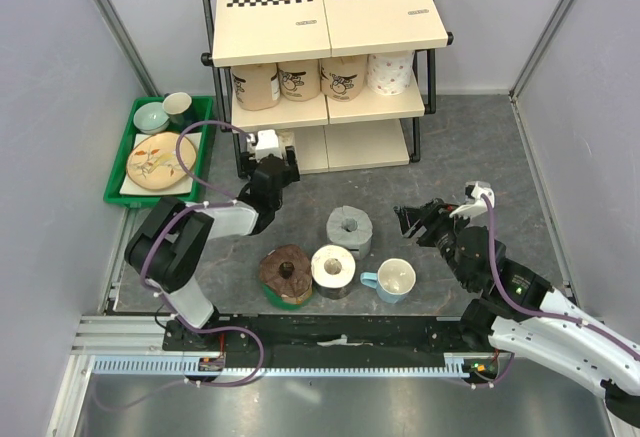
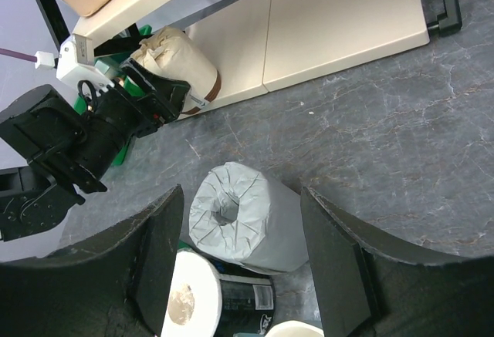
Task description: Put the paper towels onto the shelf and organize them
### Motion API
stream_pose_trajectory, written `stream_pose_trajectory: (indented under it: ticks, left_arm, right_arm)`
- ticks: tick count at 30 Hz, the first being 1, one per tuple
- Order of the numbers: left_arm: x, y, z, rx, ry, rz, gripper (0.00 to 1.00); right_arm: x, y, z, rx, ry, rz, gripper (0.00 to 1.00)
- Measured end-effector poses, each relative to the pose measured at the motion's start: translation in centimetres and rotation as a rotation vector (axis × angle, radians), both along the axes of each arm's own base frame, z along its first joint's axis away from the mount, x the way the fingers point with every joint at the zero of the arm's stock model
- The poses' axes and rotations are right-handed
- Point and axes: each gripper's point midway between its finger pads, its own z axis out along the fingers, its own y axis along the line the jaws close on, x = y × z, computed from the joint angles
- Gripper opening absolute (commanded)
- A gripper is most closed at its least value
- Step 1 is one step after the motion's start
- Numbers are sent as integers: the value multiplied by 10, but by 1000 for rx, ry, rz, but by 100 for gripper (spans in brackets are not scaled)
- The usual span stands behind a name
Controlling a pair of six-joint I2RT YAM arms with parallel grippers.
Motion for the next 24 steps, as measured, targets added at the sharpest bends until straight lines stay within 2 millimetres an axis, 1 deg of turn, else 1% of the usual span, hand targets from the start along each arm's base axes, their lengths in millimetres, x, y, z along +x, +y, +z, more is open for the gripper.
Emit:
stream_pose_trajectory:
  ticks: [8, 15, 24]
  left_arm:
    - [4, 10, -2, 3, 2, 28, 88]
    - [15, 11, -6, 7, 9, 41, 88]
    - [18, 14, -7, 8, 11, 50, 88]
  right_arm:
    - [0, -1, -2, -1, 3, -1, 70]
    - [0, 0, -3, -3, 4, -1, 70]
    - [0, 0, -3, -3, 4, -1, 71]
